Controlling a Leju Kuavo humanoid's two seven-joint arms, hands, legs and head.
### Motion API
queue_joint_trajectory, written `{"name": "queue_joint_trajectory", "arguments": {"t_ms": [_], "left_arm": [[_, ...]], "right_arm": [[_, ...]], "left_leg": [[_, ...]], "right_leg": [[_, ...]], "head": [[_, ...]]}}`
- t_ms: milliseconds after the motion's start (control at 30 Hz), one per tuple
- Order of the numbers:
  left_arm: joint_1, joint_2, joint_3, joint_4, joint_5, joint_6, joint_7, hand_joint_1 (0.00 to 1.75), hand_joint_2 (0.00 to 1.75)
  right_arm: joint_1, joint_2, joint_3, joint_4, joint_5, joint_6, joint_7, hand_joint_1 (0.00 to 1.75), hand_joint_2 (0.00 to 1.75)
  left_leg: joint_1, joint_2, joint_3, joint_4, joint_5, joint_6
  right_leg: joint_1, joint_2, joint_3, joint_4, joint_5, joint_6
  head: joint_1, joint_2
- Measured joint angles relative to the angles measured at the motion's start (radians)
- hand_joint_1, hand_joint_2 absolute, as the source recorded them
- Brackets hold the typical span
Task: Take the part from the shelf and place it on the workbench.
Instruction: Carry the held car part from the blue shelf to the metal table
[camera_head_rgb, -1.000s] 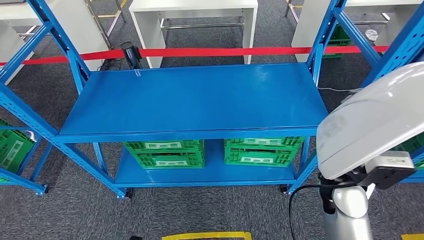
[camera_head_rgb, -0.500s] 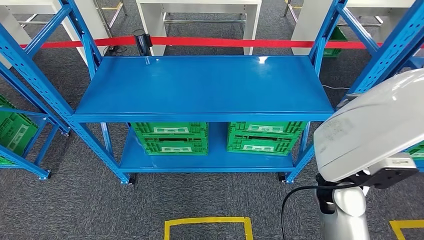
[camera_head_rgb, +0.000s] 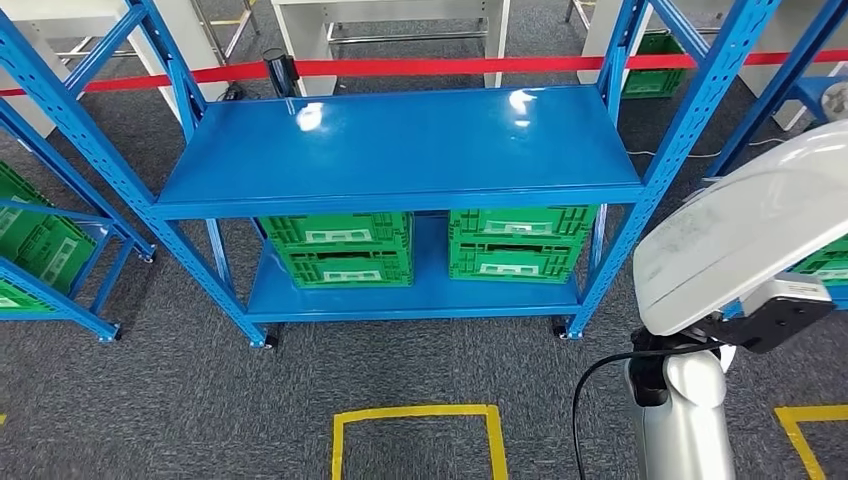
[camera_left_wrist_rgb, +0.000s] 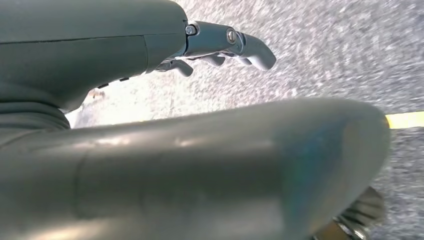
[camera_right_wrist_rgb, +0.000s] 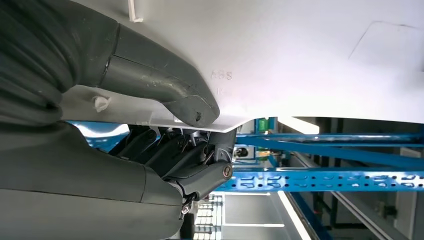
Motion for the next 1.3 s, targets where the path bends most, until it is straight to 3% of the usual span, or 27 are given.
{"name": "queue_joint_trajectory", "arguments": {"t_ms": [33, 67, 133, 167, 233, 267, 300, 333, 400, 433, 467, 500, 533, 567, 633, 667, 733, 800, 900, 933, 967, 1000, 1033, 1100, 1167, 1233, 1300], "left_arm": [[-0.004, -0.002, 0.001, 0.000, 0.002, 0.000, 0.000, 0.00, 0.00], [-0.010, -0.004, 0.002, -0.001, 0.003, -0.001, 0.001, 0.00, 0.00], [-0.022, -0.006, 0.004, -0.002, 0.003, -0.002, 0.002, 0.00, 0.00], [-0.026, -0.007, 0.005, -0.003, 0.003, -0.003, 0.002, 0.00, 0.00], [-0.031, -0.010, 0.007, -0.003, 0.003, -0.004, 0.003, 0.00, 0.00], [-0.032, -0.011, 0.007, -0.003, 0.003, -0.005, 0.003, 0.00, 0.00], [-0.033, -0.013, 0.007, -0.003, 0.002, -0.006, 0.005, 0.00, 0.00], [-0.034, -0.014, 0.007, -0.003, 0.000, -0.007, 0.009, 0.00, 0.00], [-0.038, -0.014, 0.008, -0.004, -0.005, -0.008, 0.024, 0.00, 0.00], [-0.040, -0.014, 0.008, -0.004, -0.008, -0.009, 0.032, 0.00, 0.00], [-0.041, -0.014, 0.008, -0.004, -0.009, -0.010, 0.039, 0.00, 0.00], [-0.042, -0.014, 0.008, -0.004, -0.009, -0.011, 0.044, 0.00, 0.00], [-0.043, -0.014, 0.008, -0.004, -0.009, -0.012, 0.047, 0.00, 0.00], [-0.044, -0.014, 0.008, -0.004, -0.009, -0.014, 0.049, 0.00, 0.00], [-0.045, -0.015, 0.008, -0.004, -0.009, -0.016, 0.051, 0.00, 0.00], [-0.045, -0.016, 0.008, -0.004, -0.009, -0.017, 0.051, 0.00, 0.00], [-0.040, -0.017, 0.008, -0.004, -0.010, -0.019, 0.048, 0.00, 0.00], [-0.033, -0.019, 0.008, -0.003, -0.014, -0.020, 0.046, 0.00, 0.00], [-0.029, -0.021, 0.008, -0.002, -0.018, -0.022, 0.044, 0.00, 0.00], [-0.029, -0.021, 0.008, -0.002, -0.019, -0.022, 0.042, 0.00, 0.00], [-0.029, -0.021, 0.008, -0.002, -0.020, -0.022, 0.039, 0.00, 0.00], [-0.029, -0.021, 0.008, -0.002, -0.021, -0.022, 0.036, 0.00, 0.00], [-0.029, -0.020, 0.008, -0.003, -0.023, -0.022, 0.034, 0.00, 0.00], [-0.030, -0.019, 0.008, -0.004, -0.026, -0.022, 0.031, 0.00, 0.00], [-0.032, -0.018, 0.008, -0.004, -0.027, -0.022, 0.028, 0.00, 0.00], [-0.031, -0.018, 0.008, -0.004, -0.027, -0.022, 0.027, 0.00, 0.00], [-0.031, -0.019, 0.008, -0.004, -0.027, -0.022, 0.027, 0.00, 0.00]], "right_arm": [[-0.001, 0.000, -0.002, 0.001, 0.009, -0.005, 0.006, 1.75, 1.75], [-0.004, 0.000, -0.004, 0.002, 0.017, -0.009, 0.012, 1.75, 1.75], [-0.010, 0.000, -0.006, 0.002, 0.027, -0.014, 0.021, 1.75, 1.75], [-0.012, 0.000, -0.007, 0.002, 0.029, -0.015, 0.023, 1.75, 1.75], [-0.015, 0.000, -0.009, 0.002, 0.032, -0.015, 0.024, 1.75, 1.75], [-0.016, 0.000, -0.011, 0.003, 0.034, -0.018, 0.025, 1.75, 1.75], [-0.016, 0.000, -0.013, 0.003, 0.039, -0.024, 0.028, 1.75, 1.75], [-0.017, 0.000, -0.016, 0.003, 0.049, -0.035, 0.032, 1.75, 1.75], [-0.016, 0.000, -0.021, 0.003, 0.091, -0.074, 0.053, 1.75, 1.75], [-0.015, -0.001, -0.023, 0.004, 0.130, -0.097, 0.075, 1.75, 1.75], [-0.015, -0.003, -0.025, 0.005, 0.192, -0.117, 0.112, 1.75, 1.75], [-0.015, -0.006, -0.025, 0.007, 0.265, -0.131, 0.157, 1.75, 1.75], [-0.016, -0.010, -0.025, 0.012, 0.345, -0.132, 0.209, 1.75, 1.75], [-0.018, -0.014, -0.025, 0.020, 0.419, -0.124, 0.259, 1.75, 1.75], [-0.022, -0.018, -0.025, 0.035, 0.505, -0.099, 0.320, 1.75, 1.75], [-0.022, -0.020, -0.025, 0.040, 0.520, -0.090, 0.331, 1.75, 1.75], [-0.016, -0.021, -0.025, 0.044, 0.527, -0.083, 0.331, 1.75, 1.75], [-0.009, -0.022, -0.027, 0.043, 0.523, -0.079, 0.320, 1.75, 1.75], [0.007, -0.022, -0.030, 0.035, 0.510, -0.071, 0.304, 1.75, 1.75], [0.014, -0.022, -0.031, 0.032, 0.504, -0.068, 0.297, 1.75, 1.75], [0.020, -0.022, -0.032, 0.030, 0.496, -0.065, 0.291, 1.75, 1.75], [0.026, -0.022, -0.034, 0.029, 0.489, -0.061, 0.285, 1.75, 1.75], [0.031, -0.022, -0.035, 0.026, 0.483, -0.058, 0.279, 1.75, 1.75], [0.037, -0.022, -0.038, 0.019, 0.474, -0.053, 0.273, 1.75, 1.75], [0.038, -0.022, -0.040, 0.012, 0.470, -0.049, 0.270, 1.75, 1.75], [0.039, -0.022, -0.040, 0.009, 0.467, -0.047, 0.269, 1.75, 1.75], [0.041, -0.022, -0.042, 0.008, 0.466, -0.047, 0.270, 1.75, 1.75]], "left_leg": [[-0.001, 0.000, 0.047, -0.051, 0.026, 0.005], [-0.002, -0.001, 0.105, -0.127, 0.034, 0.011], [-0.009, -0.003, 0.196, -0.262, 0.019, 0.024], [-0.013, -0.003, 0.212, -0.293, 0.009, 0.030], [-0.014, -0.001, 0.203, -0.305, 0.024, 0.046], [-0.012, 0.001, 0.194, -0.308, 0.037, 0.055], [-0.010, 0.004, 0.183, -0.311, 0.052, 0.064], [-0.008, 0.007, 0.170, -0.312, 0.067, 0.070], [-0.008, 0.008, 0.136, -0.309, 0.096, 0.076], [-0.008, 0.009, 0.117, -0.305, 0.109, 0.075], [-0.008, 0.009, 0.095, -0.301, 0.122, 0.074], [-0.008, 0.010, 0.074, -0.294, 0.133, 0.072], [-0.008, 0.011, 0.054, -0.287, 0.143, 0.068], [-0.007, 0.011, 0.036, -0.278, 0.152, 0.064], [-0.009, 0.012, 0.013, -0.263, 0.166, 0.054], [-0.010, 0.011, 0.008, -0.260, 0.173, 0.048], [-0.009, 0.010, 0.005, -0.264, 0.188, 0.035], [-0.006, 0.006, -0.010, -0.244, 0.154, 0.021], [-0.001, 0.003, -0.049, -0.093, 0.010, 0.008], [0.000, 0.003, -0.055, -0.036, -0.015, 0.006], [0.001, 0.003, -0.050, 0.001, -0.018, 0.004], [0.001, 0.003, -0.029, 0.005, 0.001, 0.005], [0.001, 0.003, 0.010, -0.026, 0.027, 0.007], [0.000, 0.000, 0.124, -0.166, 0.042, 0.015], [-0.006, -0.004, 0.194, -0.273, 0.019, 0.026], [-0.009, -0.005, 0.192, -0.295, 0.023, 0.041], [-0.006, 0.000, 0.176, -0.302, 0.048, 0.060]], "right_leg": [[0.000, 0.000, -0.014, 0.000, 0.013, 0.002], [0.001, 0.000, -0.025, 0.001, 0.024, 0.006], [0.002, -0.002, -0.035, -0.001, 0.045, 0.015], [0.001, -0.004, -0.036, -0.004, 0.056, 0.022], [-0.002, -0.004, -0.036, -0.014, 0.074, 0.036], [-0.003, -0.002, -0.041, -0.010, 0.064, 0.041], [-0.004, -0.001, -0.051, 0.012, 0.033, 0.046], [-0.005, 0.001, -0.065, 0.054, -0.017, 0.050], [-0.005, 0.002, -0.096, 0.186, -0.120, 0.056], [-0.005, 0.002, -0.103, 0.243, -0.140, 0.058], [-0.005, 0.002, -0.097, 0.277, -0.134, 0.059], [-0.005, 0.002, -0.074, 0.275, -0.110, 0.060], [-0.005, 0.002, -0.032, 0.236, -0.085, 0.059], [-0.005, 0.002, 0.022, 0.172, -0.078, 0.057], [-0.002, 0.003, 0.113, 0.043, -0.103, 0.049], [0.001, 0.003, 0.130, 0.009, -0.119, 0.043], [0.003, 0.002, 0.124, -0.004, -0.112, 0.029], [0.000, -0.002, 0.107, -0.010, -0.088, 0.013], [-0.002, -0.004, 0.067, -0.012, -0.050, 0.003], [-0.002, -0.003, 0.052, -0.011, -0.037, 0.004], [-0.002, -0.003, 0.037, -0.010, -0.025, 0.005], [-0.002, -0.003, 0.021, -0.009, -0.013, 0.008], [-0.002, -0.003, 0.006, -0.007, -0.001, 0.011], [-0.001, -0.004, -0.017, -0.002, 0.018, 0.018], [-0.001, -0.005, -0.023, -0.004, 0.037, 0.029], [-0.001, -0.006, -0.024, -0.013, 0.058, 0.043], [-0.003, -0.002, -0.038, 0.001, 0.035, 0.055]], "head": [[0.000, 0.000], [0.000, 0.000], [0.000, 0.000], [-0.001, 0.000], [-0.003, 0.000], [-0.003, 0.000], [-0.002, 0.000], [-0.001, 0.000], [0.001, 0.000], [0.001, 0.000], [0.001, 0.000], [0.001, 0.000], [0.001, 0.000], [0.001, 0.000], [0.000, 0.000], [-0.001, 0.000], [-0.001, 0.000], [-0.001, 0.000], [-0.004, 0.000], [-0.004, 0.000], [-0.004, 0.000], [-0.004, 0.000], [-0.004, 0.000], [-0.004, 0.000], [-0.004, 0.000], [-0.003, 0.000], [-0.002, 0.000]]}}
